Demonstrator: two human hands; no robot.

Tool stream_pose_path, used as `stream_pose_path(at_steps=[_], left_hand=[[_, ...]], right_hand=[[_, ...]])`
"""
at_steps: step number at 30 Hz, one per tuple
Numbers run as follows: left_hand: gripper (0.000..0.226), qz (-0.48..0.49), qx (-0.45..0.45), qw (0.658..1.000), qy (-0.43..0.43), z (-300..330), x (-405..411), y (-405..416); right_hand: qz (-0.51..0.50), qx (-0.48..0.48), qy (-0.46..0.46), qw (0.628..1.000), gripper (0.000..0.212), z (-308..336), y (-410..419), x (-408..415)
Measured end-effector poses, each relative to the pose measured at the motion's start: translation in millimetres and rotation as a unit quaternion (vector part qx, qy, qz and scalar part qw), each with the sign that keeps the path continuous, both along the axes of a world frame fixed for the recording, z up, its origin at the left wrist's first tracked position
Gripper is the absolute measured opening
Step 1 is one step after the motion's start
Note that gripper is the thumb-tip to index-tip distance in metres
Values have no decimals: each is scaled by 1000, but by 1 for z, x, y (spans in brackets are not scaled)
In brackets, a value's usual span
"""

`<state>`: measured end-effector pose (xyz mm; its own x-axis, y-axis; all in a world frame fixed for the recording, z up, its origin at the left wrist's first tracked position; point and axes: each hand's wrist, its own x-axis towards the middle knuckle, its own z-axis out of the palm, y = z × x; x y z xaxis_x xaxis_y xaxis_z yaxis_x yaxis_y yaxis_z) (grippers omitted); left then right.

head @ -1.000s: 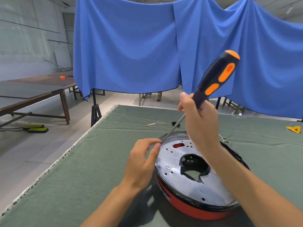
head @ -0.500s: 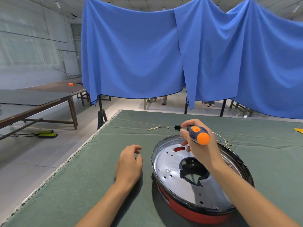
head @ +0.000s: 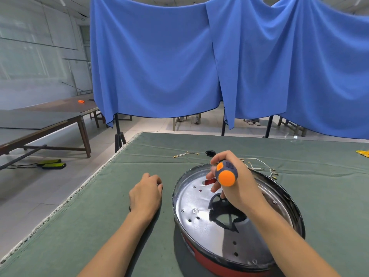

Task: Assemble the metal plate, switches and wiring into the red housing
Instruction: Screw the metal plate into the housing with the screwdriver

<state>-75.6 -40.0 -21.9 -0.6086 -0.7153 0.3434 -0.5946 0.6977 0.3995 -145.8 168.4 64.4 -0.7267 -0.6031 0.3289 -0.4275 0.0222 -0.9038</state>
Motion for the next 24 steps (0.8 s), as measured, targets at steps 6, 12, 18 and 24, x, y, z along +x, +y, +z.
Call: stream_pose_path(at_steps=[6, 12, 18, 24], left_hand=[[14, -57, 149, 977, 141, -1, 2, -4], [7, -144, 345, 837, 399, 46, 16, 18], [8, -207, 372, 795, 431, 75, 31, 51], [11, -160, 510, 711, 457, 77, 34, 50]], right_hand=[[-14, -80, -22, 996, 32, 7, 0, 4], [-67, -150, -48, 985, 42, 12, 5, 7], [-76, -187, -37, 979, 27, 8, 6, 6], [-60, -223, -24, 973, 14, 3, 7, 4]])
